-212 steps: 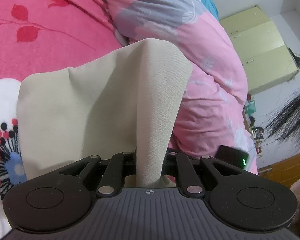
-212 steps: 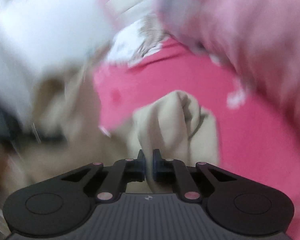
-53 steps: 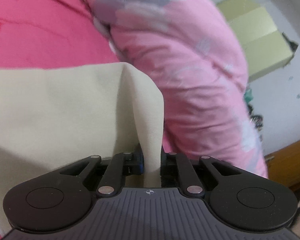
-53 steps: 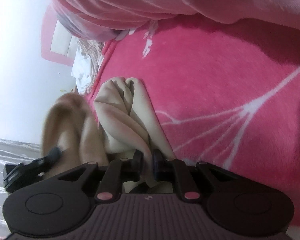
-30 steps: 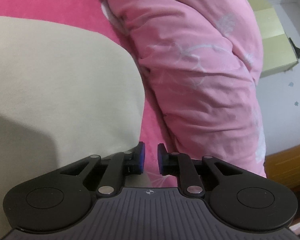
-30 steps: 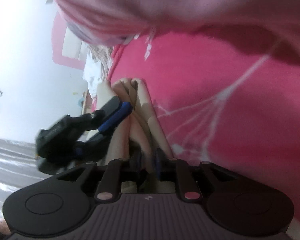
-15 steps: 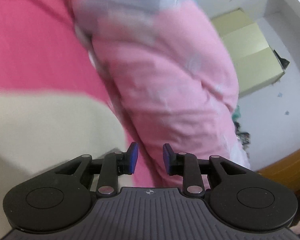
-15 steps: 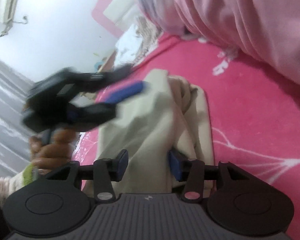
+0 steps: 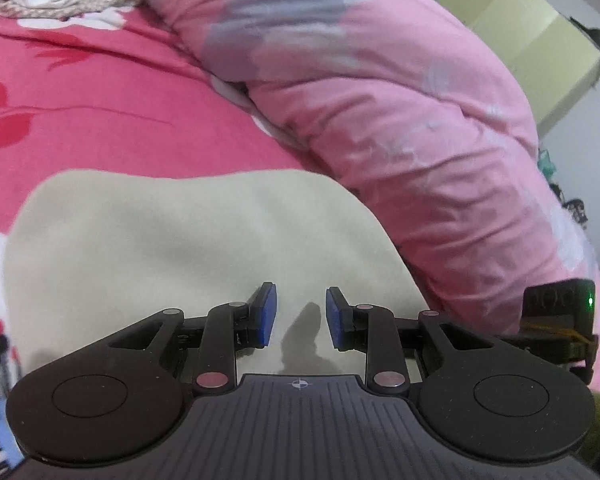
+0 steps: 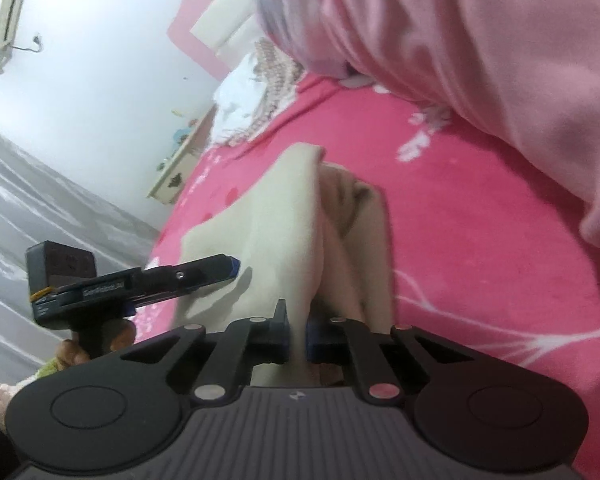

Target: Fold clothes

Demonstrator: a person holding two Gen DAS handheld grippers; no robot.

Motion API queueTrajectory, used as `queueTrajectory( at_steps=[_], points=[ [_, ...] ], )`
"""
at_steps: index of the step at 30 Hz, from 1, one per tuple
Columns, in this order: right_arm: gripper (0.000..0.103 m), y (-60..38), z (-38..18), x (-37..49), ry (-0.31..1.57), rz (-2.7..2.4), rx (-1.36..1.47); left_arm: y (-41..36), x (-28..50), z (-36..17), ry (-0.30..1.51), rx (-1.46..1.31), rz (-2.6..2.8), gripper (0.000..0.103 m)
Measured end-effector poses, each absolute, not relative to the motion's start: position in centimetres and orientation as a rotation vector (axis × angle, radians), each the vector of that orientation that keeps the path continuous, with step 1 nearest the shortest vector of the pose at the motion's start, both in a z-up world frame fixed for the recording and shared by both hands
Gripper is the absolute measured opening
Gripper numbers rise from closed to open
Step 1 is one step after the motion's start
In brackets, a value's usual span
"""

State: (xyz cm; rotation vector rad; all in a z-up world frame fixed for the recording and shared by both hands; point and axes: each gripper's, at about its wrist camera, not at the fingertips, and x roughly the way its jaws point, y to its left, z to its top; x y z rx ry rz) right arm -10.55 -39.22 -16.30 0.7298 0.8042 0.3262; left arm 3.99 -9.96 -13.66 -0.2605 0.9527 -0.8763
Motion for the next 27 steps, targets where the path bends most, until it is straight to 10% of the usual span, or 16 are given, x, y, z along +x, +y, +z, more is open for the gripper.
queueTrajectory(
  at_steps=[10, 16, 27],
  points=[
    [0.025, -38.7, -12.2, -11.6, 0.787, 0.256, 0.399, -9.5, 2.8, -14.9, 0.887, -0.265, -0.856, 0.027],
    [0.023, -34.8, -7.2, -9.4, 0.593, 0.285, 0.129, -9.5, 2.3, -15.2, 0.856, -0.274, -0.840, 0.027],
    [0.012, -32.1, -14.3, -1.3, 0.688, 0.198, -0.042, -8.8, 1.6, -13.4, 0.801, -0.231, -0.795, 0.027]
  ],
)
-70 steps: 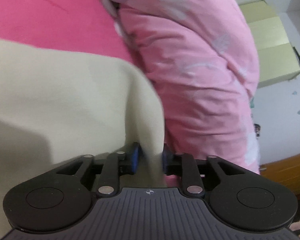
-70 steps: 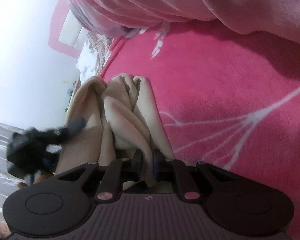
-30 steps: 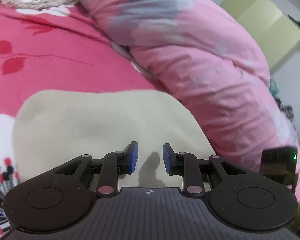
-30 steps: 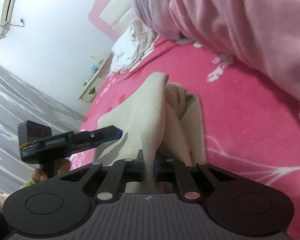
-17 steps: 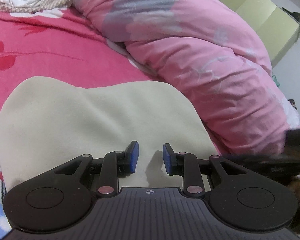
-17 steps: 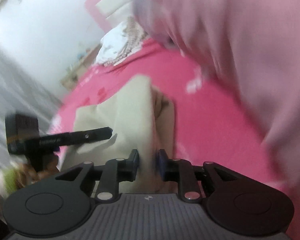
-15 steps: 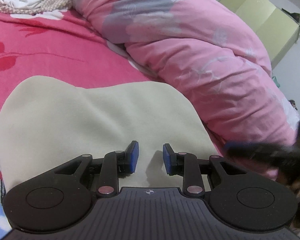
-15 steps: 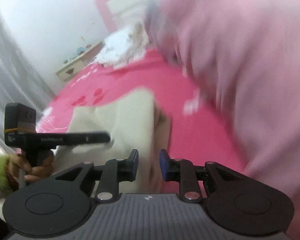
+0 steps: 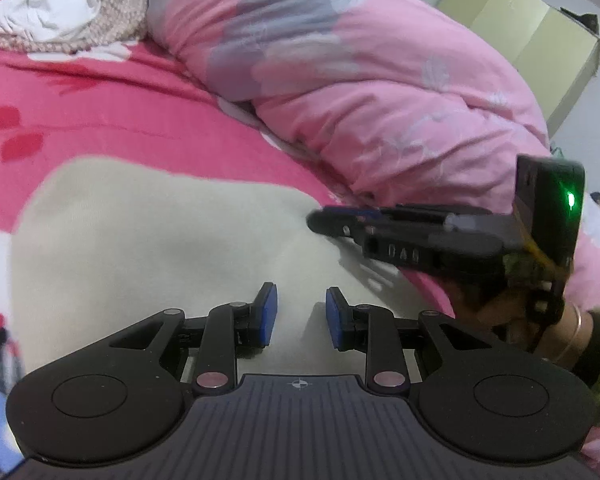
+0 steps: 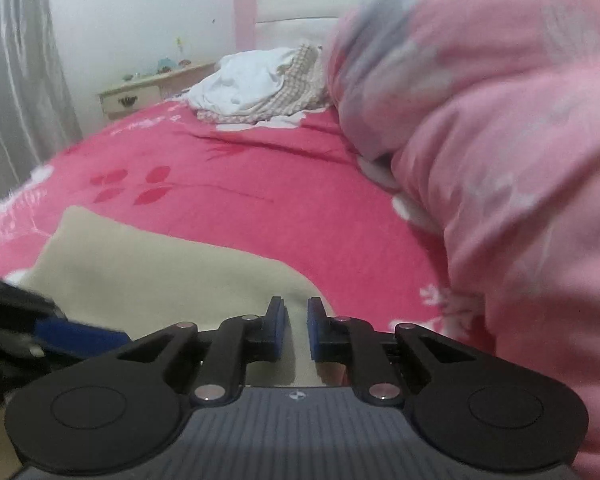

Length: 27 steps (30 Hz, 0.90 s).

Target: Fold clothes

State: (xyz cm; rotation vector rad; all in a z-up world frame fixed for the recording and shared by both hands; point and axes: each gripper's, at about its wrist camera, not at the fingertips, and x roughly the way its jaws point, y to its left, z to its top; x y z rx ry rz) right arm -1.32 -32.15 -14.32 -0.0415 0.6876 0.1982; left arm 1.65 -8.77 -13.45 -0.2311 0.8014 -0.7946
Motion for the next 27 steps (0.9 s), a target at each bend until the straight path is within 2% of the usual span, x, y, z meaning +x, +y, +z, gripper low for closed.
queueTrajectory(
  at_steps=[4, 7, 9, 11, 23, 27],
  points=[
    [0.012, -31.6, -12.9, -2.0, 0.642, 0.203, -0.069, -5.4, 3.3, -11.1, 0.682, -0.287, -0.683, 0.027],
    [0.012, -31.0, -11.3, -2.2, 0.579, 0.235, -0.071, -4.4, 5.3, -13.0, 0.714, -0.225, -0.624, 0.027],
    [0.012, -30.8, -12.5, -1.0, 0.646, 0.227, -0.074, -4.2, 5.8, -15.4, 0.718, -0.162, -0.604, 0.020],
    [0.011, -31.3, -14.9, -0.1, 0.691, 0.224, -0.047, -4.0, 5.9, -16.7, 0.691, -0.149, -0.609, 0.019],
    [0.011, -31.6, -15.4, -0.5, 0.652, 0.261, -0.076, -3.9, 6.7, -15.9, 0.731, -0.150, -0.633, 0.019],
    [0.014, -32.0, -12.8, -1.1, 0.679, 0.251, 0.001, -3.1, 5.2, -12.8, 0.742, -0.162, -0.622, 0.031]
  ],
)
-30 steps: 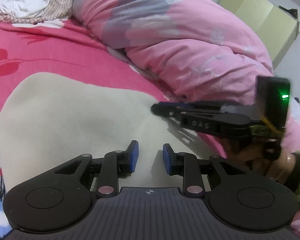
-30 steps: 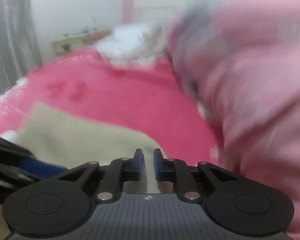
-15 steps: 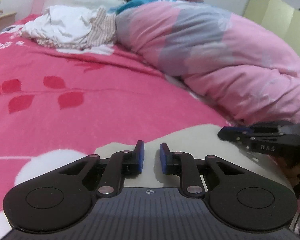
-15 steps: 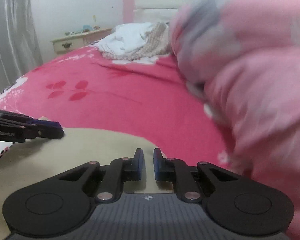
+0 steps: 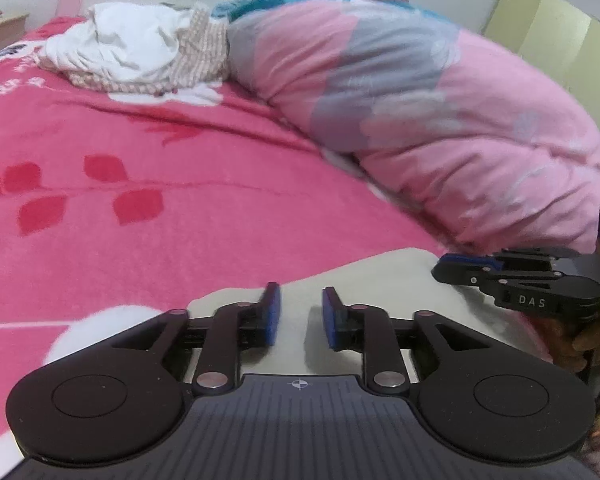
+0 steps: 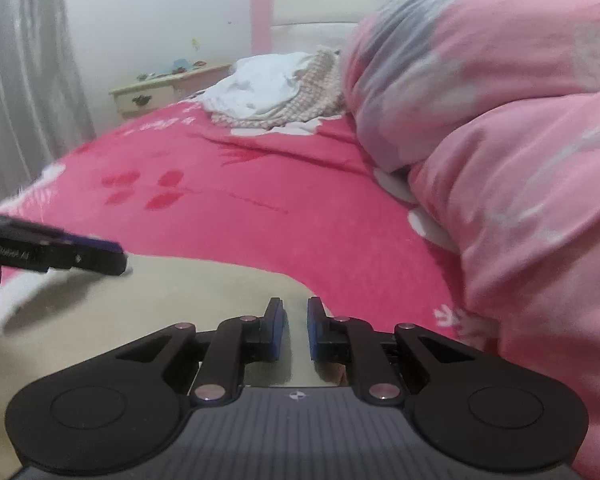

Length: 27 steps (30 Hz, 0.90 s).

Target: Fold clothes

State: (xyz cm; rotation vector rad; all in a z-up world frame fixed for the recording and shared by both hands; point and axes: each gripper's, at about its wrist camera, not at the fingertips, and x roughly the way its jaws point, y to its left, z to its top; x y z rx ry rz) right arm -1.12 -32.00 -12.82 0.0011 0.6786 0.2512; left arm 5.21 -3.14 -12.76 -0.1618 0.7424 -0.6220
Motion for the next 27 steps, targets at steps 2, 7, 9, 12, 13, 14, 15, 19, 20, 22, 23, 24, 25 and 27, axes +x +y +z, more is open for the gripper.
queueTrajectory(
  at_steps=[2, 7, 9, 12, 13, 14, 15, 19, 20, 22, 23, 24, 25, 27],
  points=[
    [0.015, -32.0, -10.7, -3.0, 0.651, 0.267, 0.016, -2.4, 3.4, -11.2, 0.738, -0.158, -0.640, 0.032],
    [0.015, -30.5, -7.6, -9.1, 0.675, 0.388, -0.007, -2.4, -2.4, -10.4, 0.828, -0.086, -0.751, 0.032],
    [0.015, -29.4, -7.9, -11.1, 0.719, 0.434, -0.043, -3.3, -5.1, -11.0, 0.832, 0.008, -0.786, 0.032],
    [0.015, -27.6, -10.0, -12.5, 0.808, 0.447, -0.127, -4.7, -8.1, -12.1, 0.766, 0.156, -0.779, 0.032],
    [0.014, -27.1, -11.3, -12.5, 0.835, 0.433, -0.158, -5.0, -8.2, -12.7, 0.758, 0.165, -0.771, 0.032],
    [0.014, -26.8, -12.6, -12.4, 0.851, 0.420, -0.185, -5.1, -8.1, -13.2, 0.758, 0.163, -0.761, 0.032],
    [0.013, -26.6, -13.5, -12.3, 0.849, 0.412, -0.190, -5.3, -8.1, -13.7, 0.758, 0.160, -0.751, 0.032],
    [0.012, -26.2, -13.6, -11.6, 0.849, 0.374, -0.163, -5.7, -7.8, -12.2, 0.775, 0.197, -0.721, 0.033],
    [0.013, -26.1, -12.9, -11.9, 0.855, 0.359, -0.151, -5.6, -8.0, -11.4, 0.775, 0.191, -0.716, 0.033],
    [0.014, -26.2, -11.3, -13.1, 0.845, 0.362, -0.127, -5.3, -8.6, -9.9, 0.778, 0.171, -0.714, 0.038],
    [0.015, -26.4, -10.4, -13.9, 0.833, 0.380, -0.111, -5.3, -8.8, -9.5, 0.786, 0.168, -0.716, 0.040],
    [0.015, -26.6, -9.6, -14.7, 0.826, 0.412, -0.088, -5.5, -9.2, -9.3, 0.797, 0.174, -0.722, 0.045],
    [0.015, -26.7, -9.2, -15.3, 0.834, 0.438, -0.071, -5.7, -9.5, -9.3, 0.811, 0.184, -0.729, 0.048],
    [0.015, -26.6, -9.7, -15.9, 0.877, 0.467, -0.068, -6.4, -9.9, -10.3, 0.855, 0.197, -0.727, 0.051]
  ],
)
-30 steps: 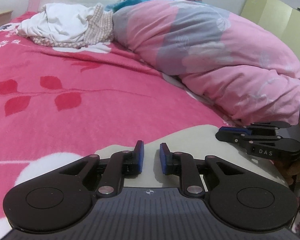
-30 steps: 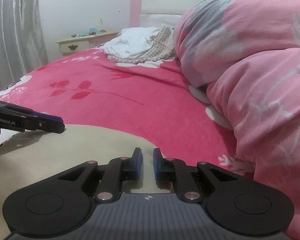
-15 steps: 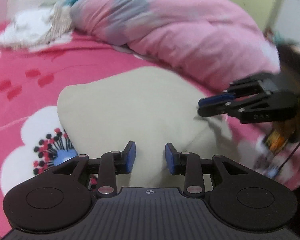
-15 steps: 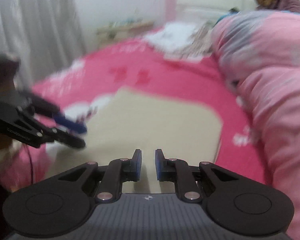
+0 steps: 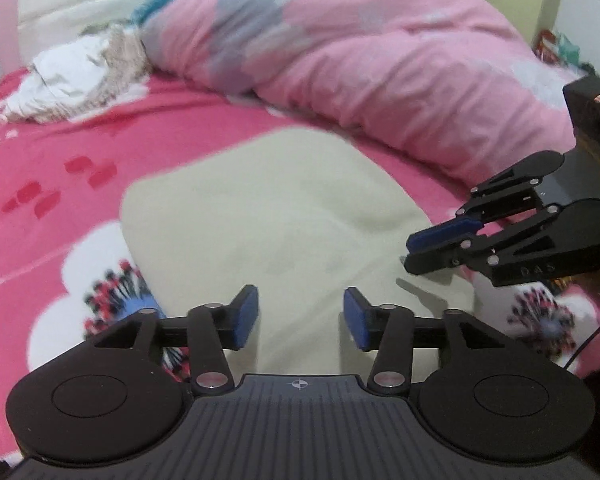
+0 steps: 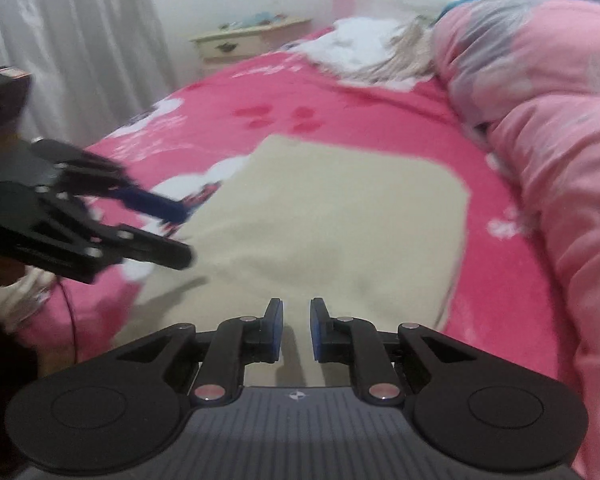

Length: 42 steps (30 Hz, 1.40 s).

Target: Fold clothes

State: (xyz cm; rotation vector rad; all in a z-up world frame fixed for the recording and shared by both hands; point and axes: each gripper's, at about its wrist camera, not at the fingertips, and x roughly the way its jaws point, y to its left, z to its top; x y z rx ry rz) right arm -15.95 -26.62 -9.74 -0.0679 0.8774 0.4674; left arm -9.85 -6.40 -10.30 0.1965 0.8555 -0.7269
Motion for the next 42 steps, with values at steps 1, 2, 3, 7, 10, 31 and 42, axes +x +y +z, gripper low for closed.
queueTrajectory(
  at_steps=[1, 2, 3, 7, 10, 31, 42],
  points=[
    [0.015, -26.4, -10.7, -16.1, 0.913, 0.465, -0.084, -6.7, -9.9, -11.0, 0.870, 0.203, -0.716, 0.054],
    [0.015, -26.2, -12.0, -16.0, 0.948, 0.448, -0.107, -7.1, -10.0, -11.7, 0.884, 0.210, -0.705, 0.055],
    [0.014, -26.1, -13.0, -15.9, 0.957, 0.435, -0.113, -7.4, -10.0, -12.1, 0.881, 0.218, -0.701, 0.058],
    [0.015, -27.3, -13.2, -14.9, 1.003, 0.396, -0.011, -7.3, -9.4, -11.3, 0.897, 0.175, -0.684, 0.059],
    [0.026, -30.7, -11.0, -14.3, 0.929, 0.360, 0.176, -6.5, -8.9, -10.5, 0.886, 0.121, -0.677, 0.059],
    [0.074, -38.6, -16.1, -3.7, 0.865, 0.205, 0.724, -7.0, -6.9, -12.6, 0.892, 0.039, -0.625, 0.060],
    [0.083, -37.8, -17.5, -2.4, 0.885, 0.245, 0.726, -6.5, -6.7, -12.7, 0.899, 0.001, -0.632, 0.061]
  ],
)
